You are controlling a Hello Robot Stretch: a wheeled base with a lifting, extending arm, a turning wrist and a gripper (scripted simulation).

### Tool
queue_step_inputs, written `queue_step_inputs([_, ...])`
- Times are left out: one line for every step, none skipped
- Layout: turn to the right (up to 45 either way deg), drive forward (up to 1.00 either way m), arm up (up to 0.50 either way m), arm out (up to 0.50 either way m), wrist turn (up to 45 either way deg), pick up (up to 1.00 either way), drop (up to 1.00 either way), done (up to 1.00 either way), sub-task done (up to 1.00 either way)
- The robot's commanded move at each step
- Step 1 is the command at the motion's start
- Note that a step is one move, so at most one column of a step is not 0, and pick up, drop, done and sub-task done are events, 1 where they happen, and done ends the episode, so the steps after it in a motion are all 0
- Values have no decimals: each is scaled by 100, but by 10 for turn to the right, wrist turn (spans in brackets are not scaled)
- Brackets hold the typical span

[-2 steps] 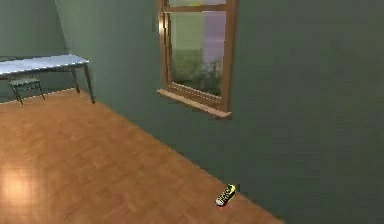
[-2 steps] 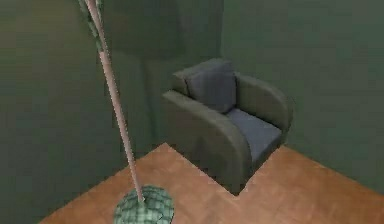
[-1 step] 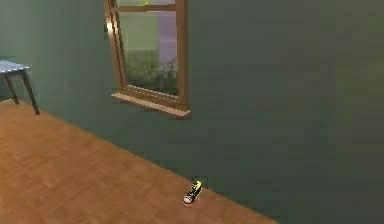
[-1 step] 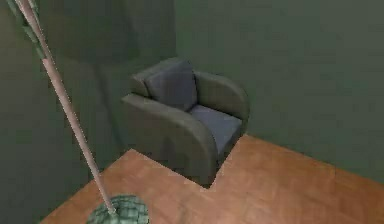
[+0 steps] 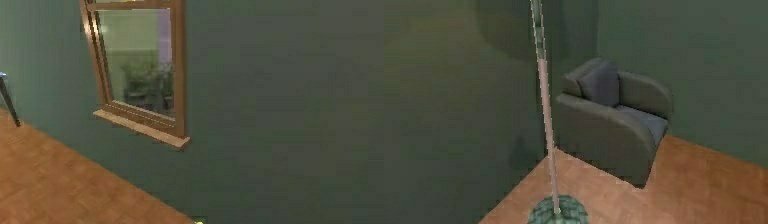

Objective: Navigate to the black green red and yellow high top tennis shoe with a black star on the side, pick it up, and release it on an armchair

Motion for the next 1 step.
queue_step_inputs([-450,0,0,0,0,0,0,0,0])
